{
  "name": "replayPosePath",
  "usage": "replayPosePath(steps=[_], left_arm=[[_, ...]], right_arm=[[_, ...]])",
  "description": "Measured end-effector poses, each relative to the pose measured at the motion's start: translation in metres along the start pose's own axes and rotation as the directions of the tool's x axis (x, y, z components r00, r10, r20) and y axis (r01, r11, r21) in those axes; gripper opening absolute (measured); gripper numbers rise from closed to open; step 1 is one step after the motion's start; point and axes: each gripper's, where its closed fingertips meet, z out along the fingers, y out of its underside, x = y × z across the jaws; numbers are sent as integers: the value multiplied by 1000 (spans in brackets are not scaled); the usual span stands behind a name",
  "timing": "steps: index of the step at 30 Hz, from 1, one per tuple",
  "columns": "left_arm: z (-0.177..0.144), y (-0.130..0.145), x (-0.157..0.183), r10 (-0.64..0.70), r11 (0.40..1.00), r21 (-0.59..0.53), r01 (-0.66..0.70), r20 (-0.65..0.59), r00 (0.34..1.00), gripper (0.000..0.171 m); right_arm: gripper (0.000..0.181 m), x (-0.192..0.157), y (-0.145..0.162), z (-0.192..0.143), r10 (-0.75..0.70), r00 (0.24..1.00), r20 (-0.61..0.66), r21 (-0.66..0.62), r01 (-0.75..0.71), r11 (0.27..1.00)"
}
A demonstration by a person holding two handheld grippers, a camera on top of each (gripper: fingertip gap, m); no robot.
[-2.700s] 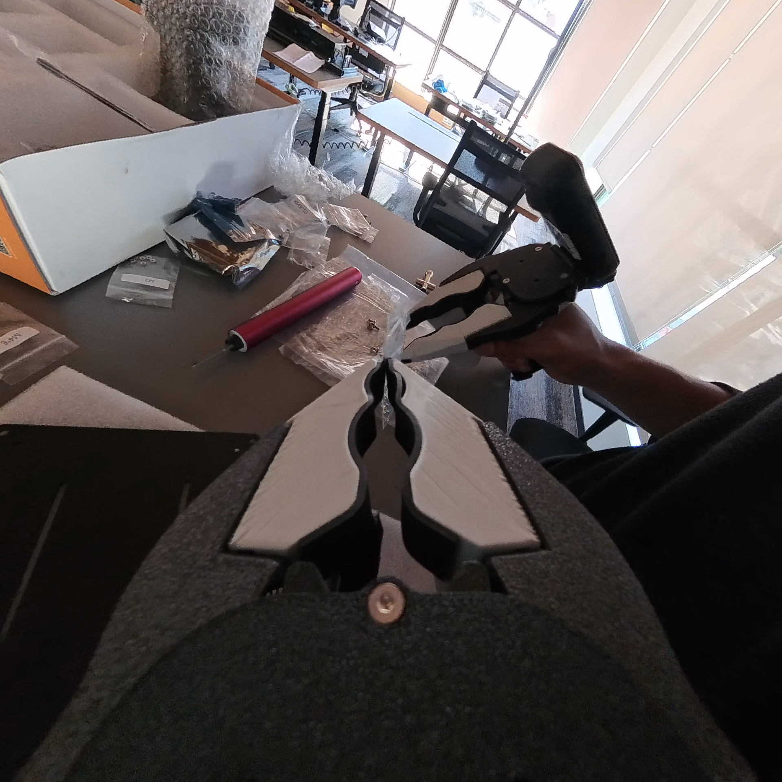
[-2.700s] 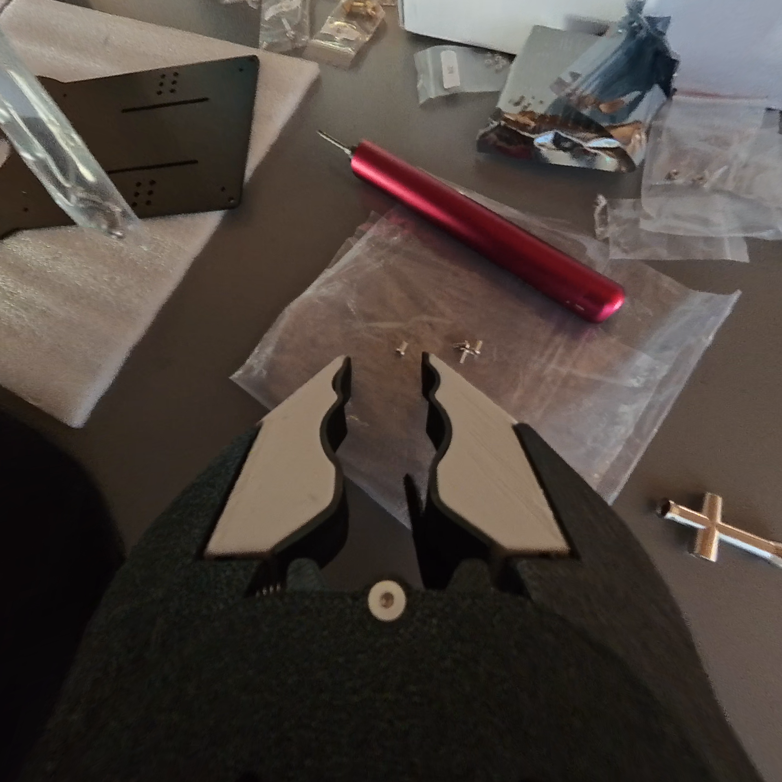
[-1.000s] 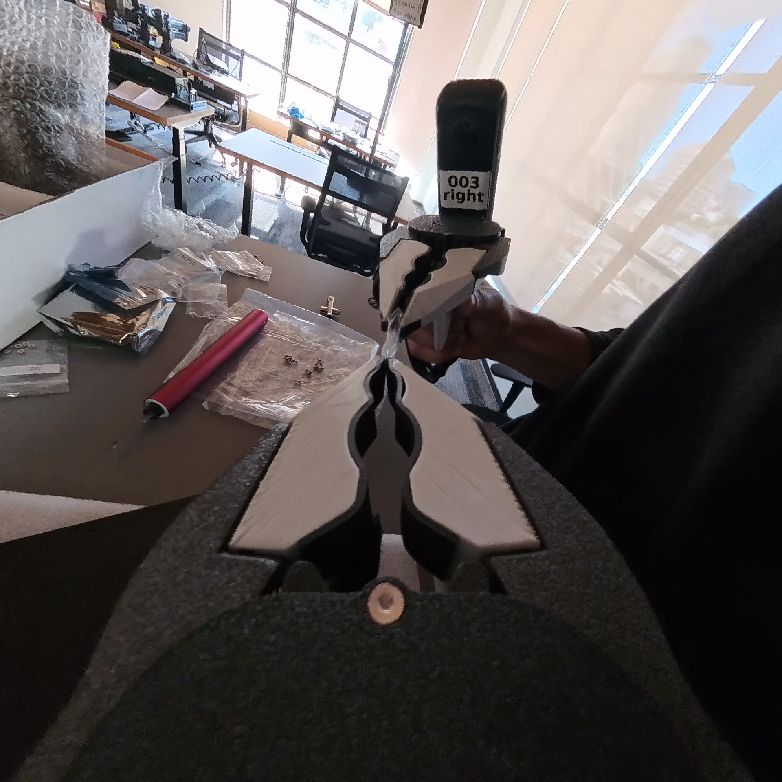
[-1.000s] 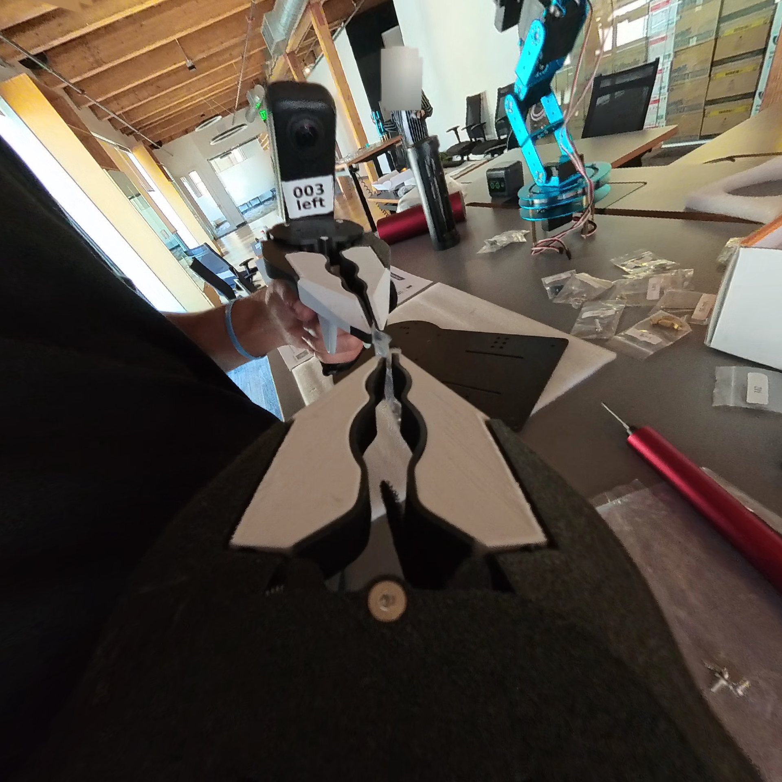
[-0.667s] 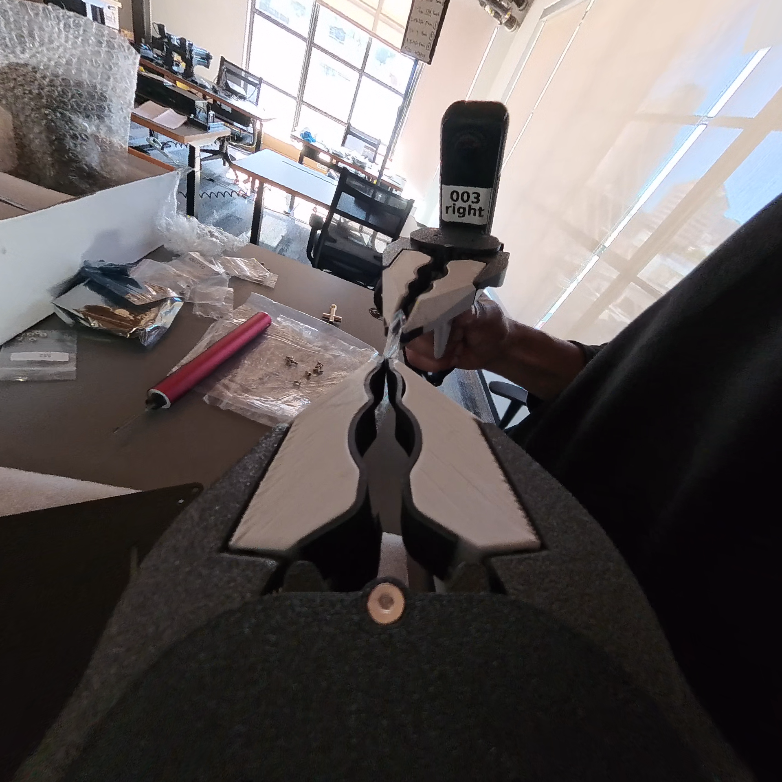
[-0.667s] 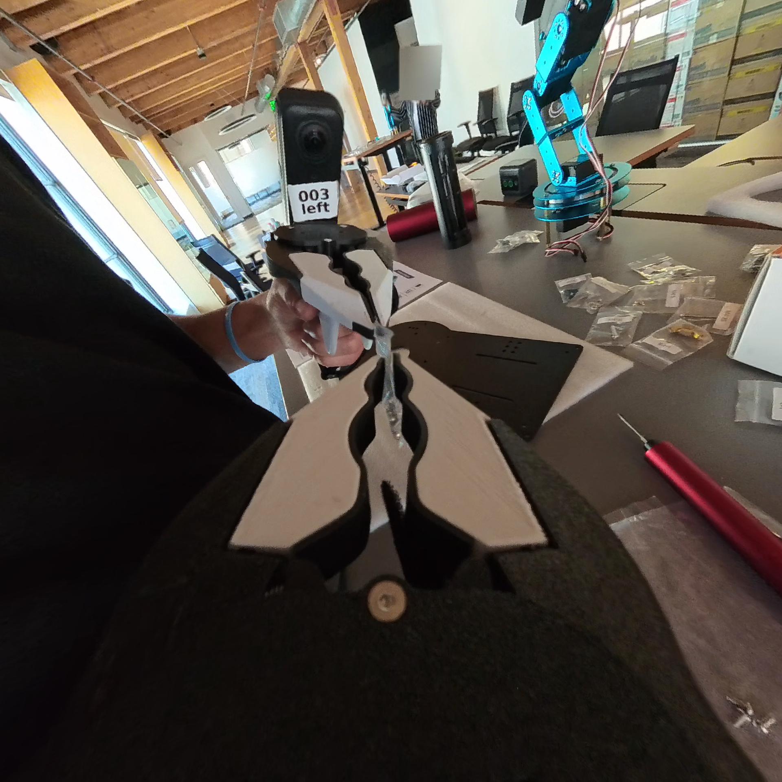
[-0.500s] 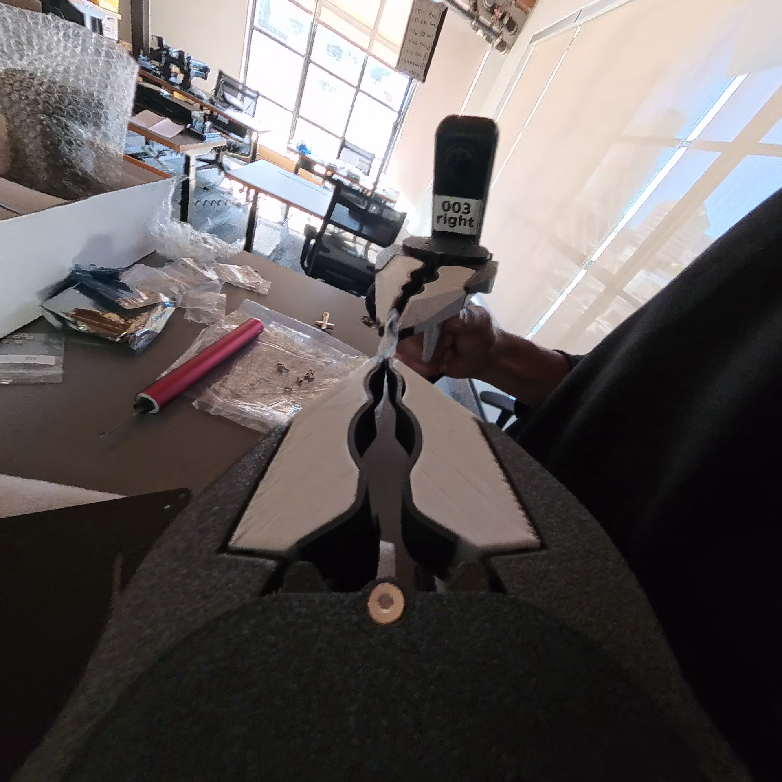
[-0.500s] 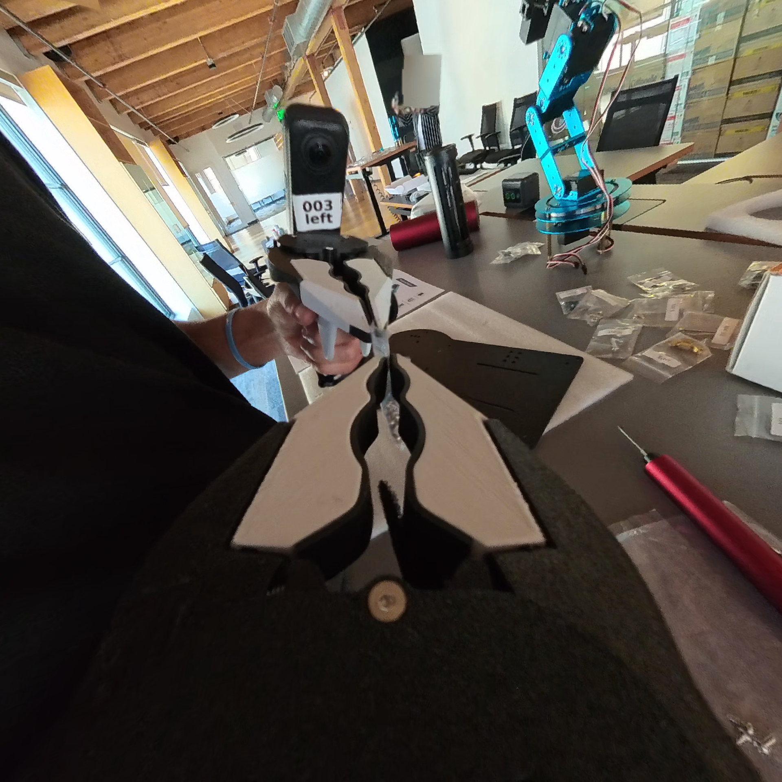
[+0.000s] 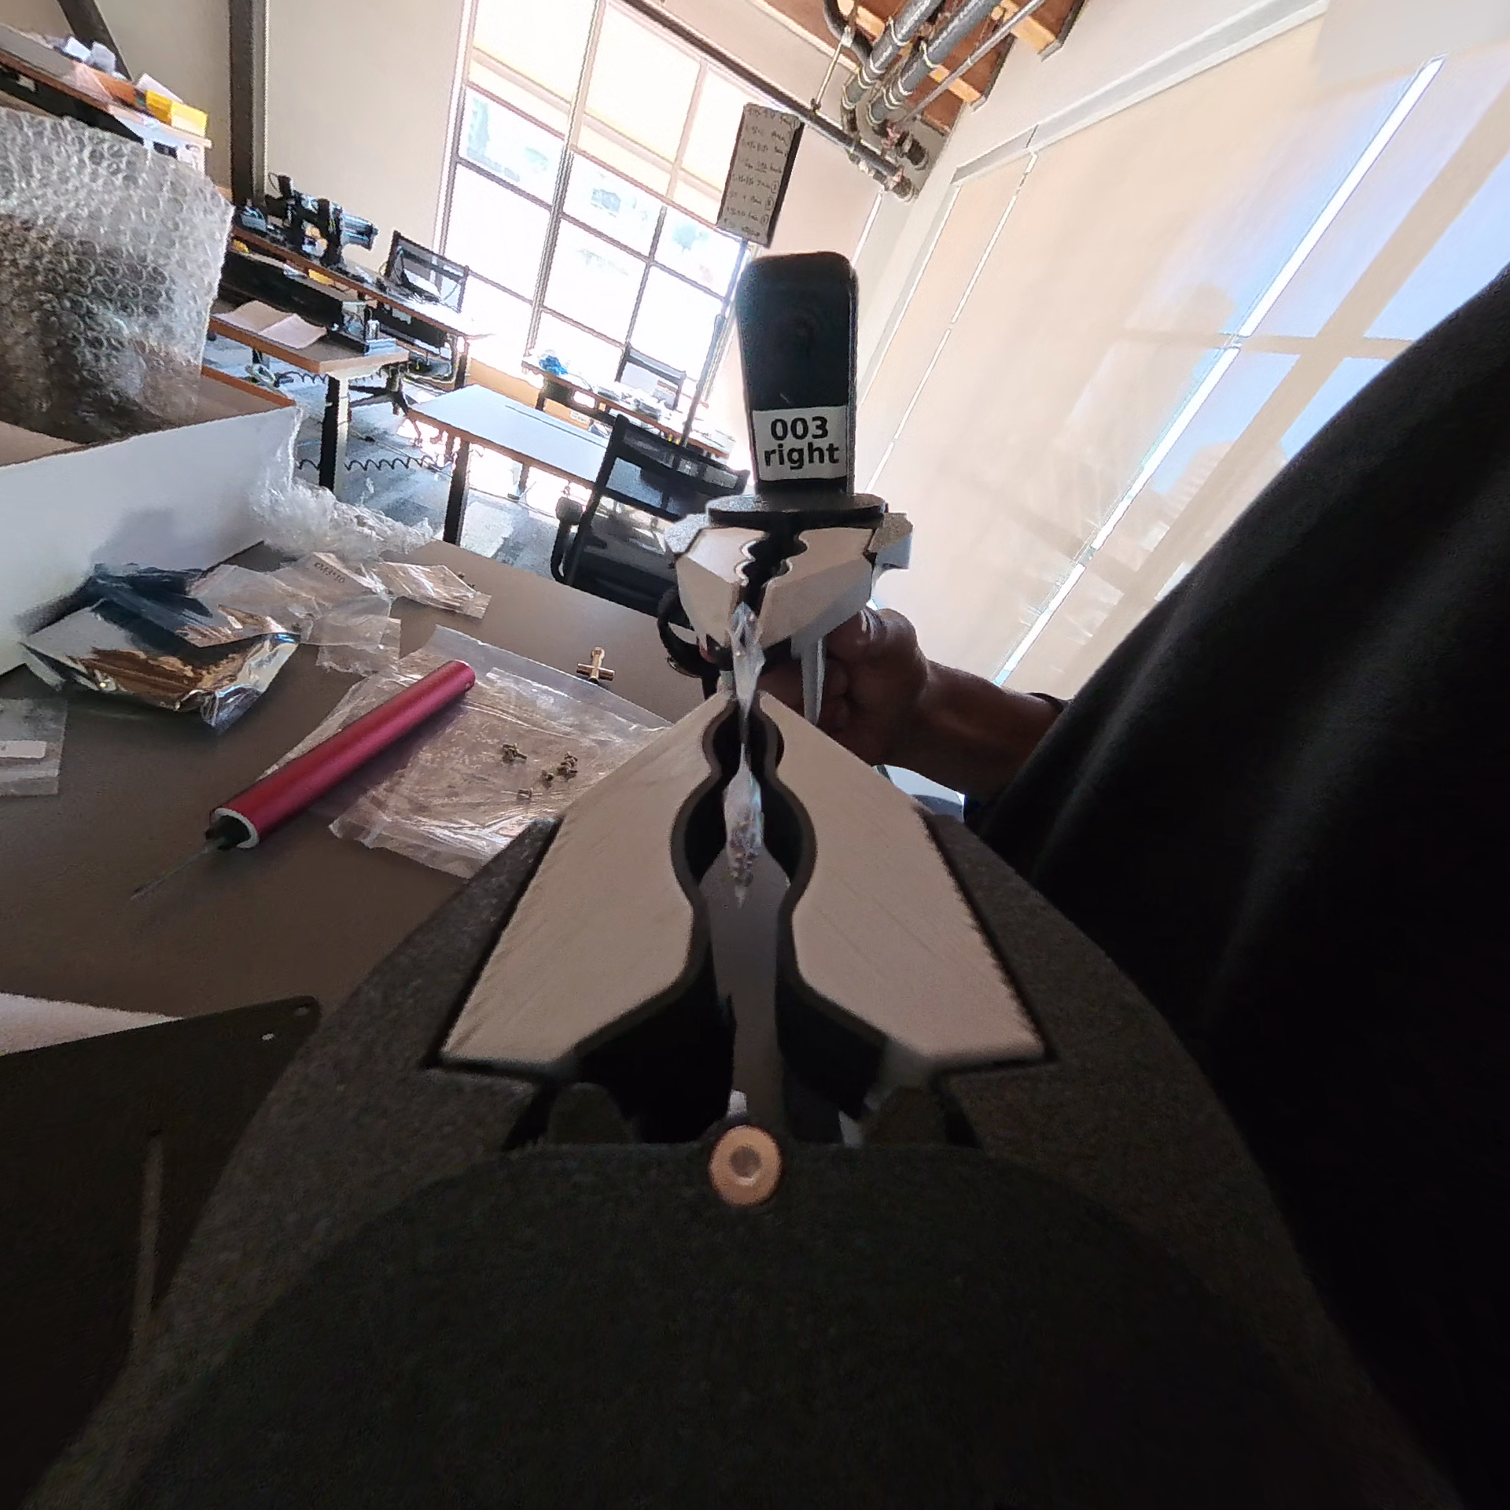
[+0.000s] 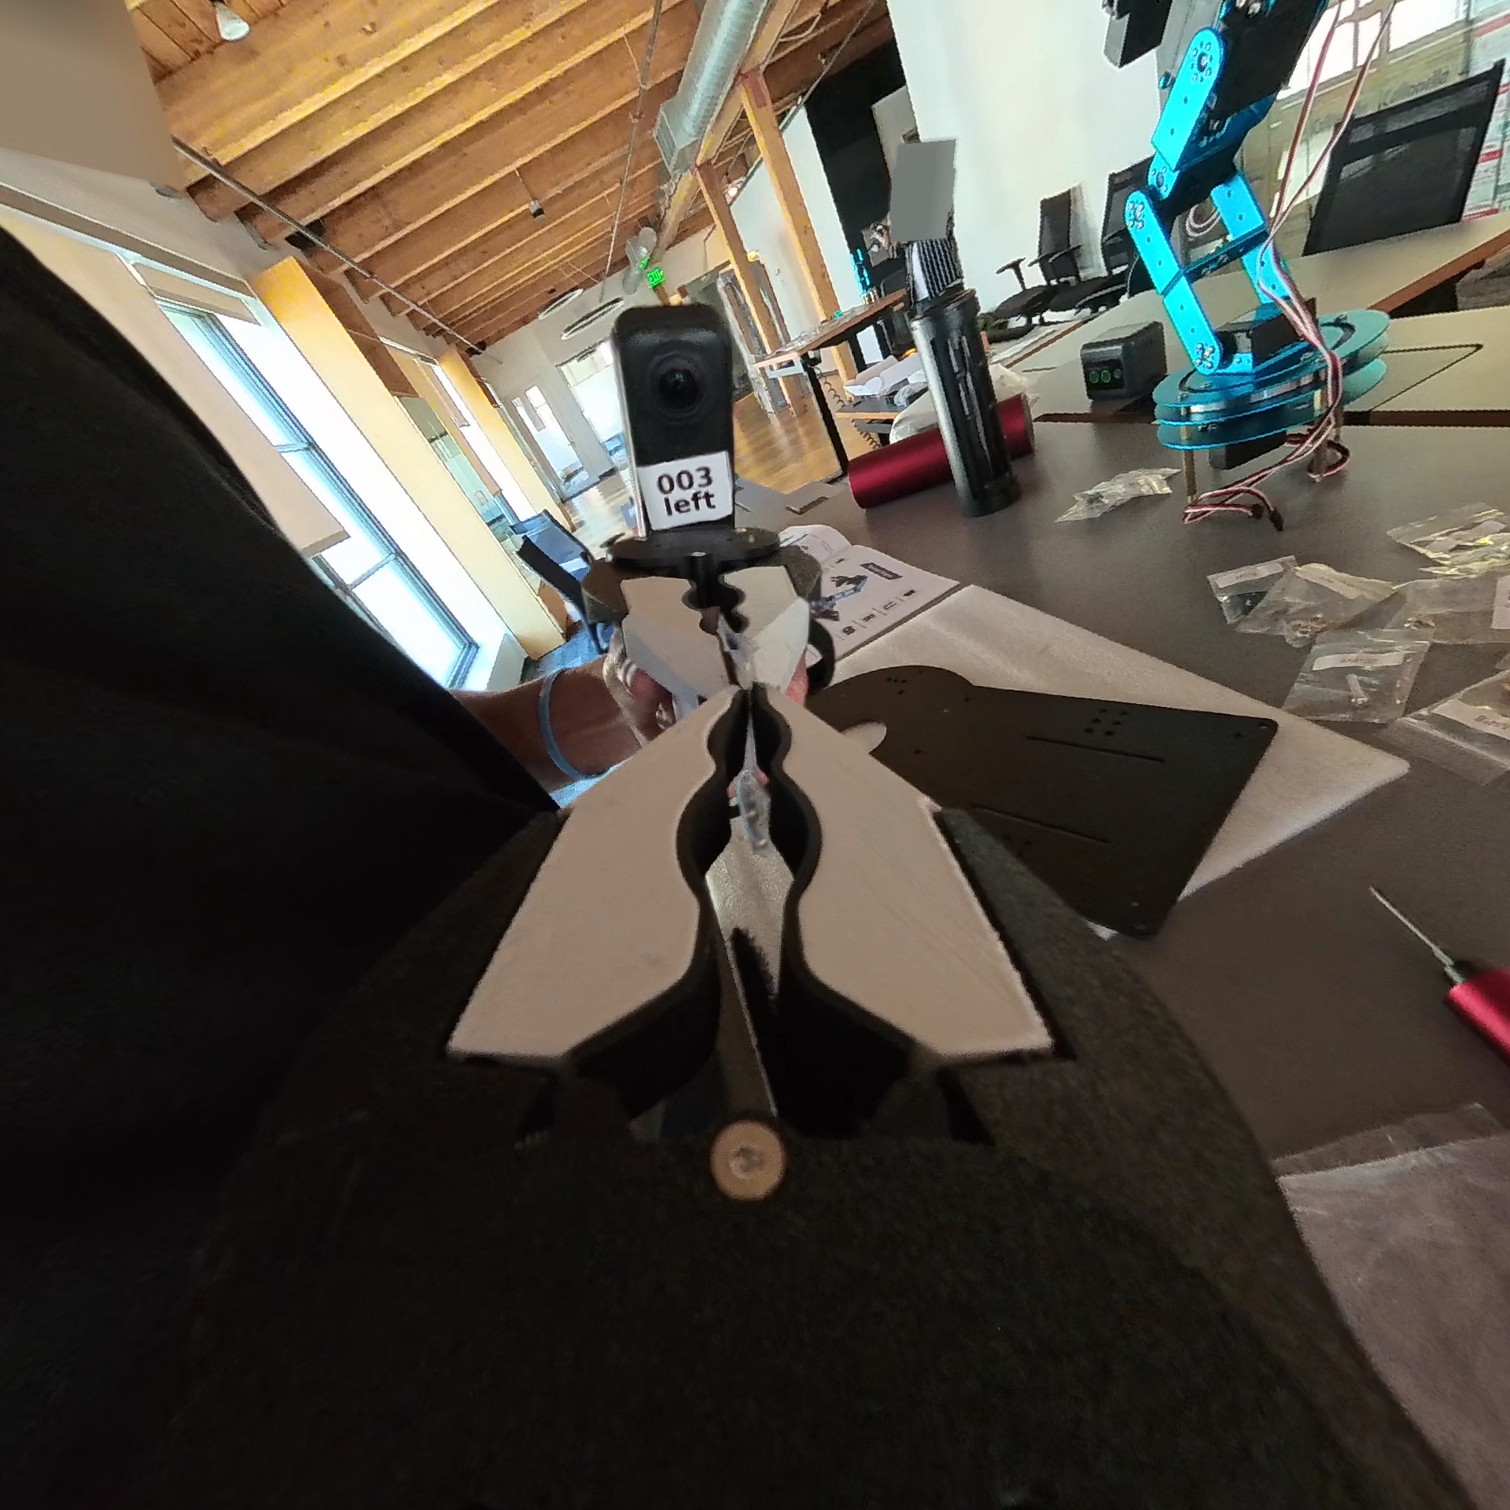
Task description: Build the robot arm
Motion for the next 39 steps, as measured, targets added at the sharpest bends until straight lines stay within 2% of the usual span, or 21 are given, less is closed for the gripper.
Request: replayPosePath(steps=[3,5,12,14,15,16,23,25,31,35,39], left_arm=[[-2,-2,-5,-19,1000,24,18,31,999,6],[-4,-4,-3,-32,999,39,31,14,999,0],[-7,-5,-4,22,999,37,-23,28,999,0],[-7,-5,-4,5,999,33,-6,23,1000,0],[-6,-4,-3,2,1000,28,-3,17,1000,0],[-5,-4,-2,2,1000,26,-2,10,1000,0],[-5,-3,2,-5,1000,15,6,-16,1000,0],[-4,-2,2,-8,1000,11,9,-18,1000,0],[-2,1,0,-31,999,14,32,-8,999,0],[-1,10,1,-32,999,-18,32,16,999,0],[-5,18,6,-27,999,-44,28,25,999,0]], right_arm=[[0,1,1,1,4,1000,4,-6,-4,1000],[0,2,1,2,6,1000,4,-9,-6,1000],[0,2,-1,4,13,1000,9,13,-13,1000],[18,0,2,7,33,999,26,-4,-33,999],[18,-1,4,9,43,998,36,-15,-43,999],[10,-1,4,10,38,999,33,-12,-37,999],[9,-5,1,7,71,993,91,53,-76,996],[1,-4,1,4,95,990,109,57,-101,993],[0,0,4,2,35,998,54,17,-36,999],[0,0,14,-1,-34,999,13,-74,34,997],[0,-4,23,-8,-34,999,11,-103,35,994]])
